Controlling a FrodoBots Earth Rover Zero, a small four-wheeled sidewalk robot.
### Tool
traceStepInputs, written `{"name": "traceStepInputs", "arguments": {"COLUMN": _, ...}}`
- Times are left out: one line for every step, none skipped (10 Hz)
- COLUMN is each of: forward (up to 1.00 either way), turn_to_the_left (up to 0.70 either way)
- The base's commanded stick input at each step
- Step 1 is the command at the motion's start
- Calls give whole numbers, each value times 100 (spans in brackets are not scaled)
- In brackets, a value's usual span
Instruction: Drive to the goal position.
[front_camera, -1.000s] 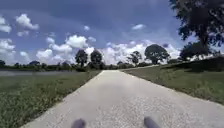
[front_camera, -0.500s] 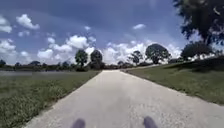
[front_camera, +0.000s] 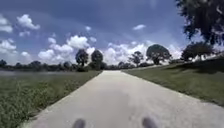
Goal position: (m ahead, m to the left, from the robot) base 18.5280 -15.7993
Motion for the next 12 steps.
{"name": "traceStepInputs", "arguments": {"forward": 70, "turn_to_the_left": 0}}
{"name": "traceStepInputs", "arguments": {"forward": 70, "turn_to_the_left": 0}}
{"name": "traceStepInputs", "arguments": {"forward": 70, "turn_to_the_left": 0}}
{"name": "traceStepInputs", "arguments": {"forward": 70, "turn_to_the_left": 0}}
{"name": "traceStepInputs", "arguments": {"forward": 70, "turn_to_the_left": 0}}
{"name": "traceStepInputs", "arguments": {"forward": 70, "turn_to_the_left": 0}}
{"name": "traceStepInputs", "arguments": {"forward": 70, "turn_to_the_left": 0}}
{"name": "traceStepInputs", "arguments": {"forward": 70, "turn_to_the_left": 0}}
{"name": "traceStepInputs", "arguments": {"forward": 70, "turn_to_the_left": 0}}
{"name": "traceStepInputs", "arguments": {"forward": 70, "turn_to_the_left": 0}}
{"name": "traceStepInputs", "arguments": {"forward": 70, "turn_to_the_left": 0}}
{"name": "traceStepInputs", "arguments": {"forward": 70, "turn_to_the_left": 0}}
